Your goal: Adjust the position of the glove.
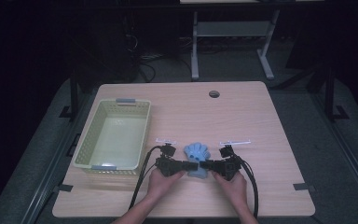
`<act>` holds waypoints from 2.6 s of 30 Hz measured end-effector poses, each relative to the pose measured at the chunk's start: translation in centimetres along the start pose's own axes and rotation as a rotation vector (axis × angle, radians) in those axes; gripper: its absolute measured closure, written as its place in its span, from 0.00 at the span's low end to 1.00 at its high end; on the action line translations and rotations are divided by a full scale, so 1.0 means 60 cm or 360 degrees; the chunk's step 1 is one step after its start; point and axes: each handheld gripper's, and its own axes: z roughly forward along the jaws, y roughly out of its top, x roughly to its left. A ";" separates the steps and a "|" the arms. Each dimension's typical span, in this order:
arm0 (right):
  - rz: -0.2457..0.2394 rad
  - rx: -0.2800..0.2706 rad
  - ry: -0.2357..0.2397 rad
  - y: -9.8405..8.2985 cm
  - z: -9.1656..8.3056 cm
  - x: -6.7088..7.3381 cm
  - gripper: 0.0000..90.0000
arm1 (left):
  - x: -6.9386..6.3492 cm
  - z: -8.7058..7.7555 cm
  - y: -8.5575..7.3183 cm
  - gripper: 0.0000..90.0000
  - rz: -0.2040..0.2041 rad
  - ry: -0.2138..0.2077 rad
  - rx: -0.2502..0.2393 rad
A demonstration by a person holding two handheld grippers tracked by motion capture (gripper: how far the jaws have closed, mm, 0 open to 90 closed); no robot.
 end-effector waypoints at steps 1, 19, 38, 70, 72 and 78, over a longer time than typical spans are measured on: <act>0.0005 0.0001 0.0008 0.000 0.000 -0.001 0.84 | 0.001 0.000 0.001 0.72 -0.0005 -0.0009 0.0014; 0.0046 -0.0039 0.0079 -0.001 -0.011 -0.011 0.90 | 0.015 0.002 0.006 0.83 -0.0045 -0.0134 -0.0004; 0.0001 -0.0109 0.0119 0.012 -0.038 0.007 0.90 | -0.010 -0.020 0.023 0.83 0.0041 -0.0165 -0.0053; -0.0134 -0.0186 0.0186 0.069 -0.067 0.075 0.89 | -0.044 -0.097 0.064 0.83 0.0139 -0.0185 -0.0128; -0.0147 -0.0188 0.0195 0.074 -0.065 0.078 0.89 | -0.043 -0.103 0.066 0.83 0.0144 -0.0186 -0.0128; -0.0177 -0.0185 0.0198 0.084 -0.065 0.090 0.89 | -0.043 -0.119 0.071 0.83 0.0156 -0.0204 -0.0143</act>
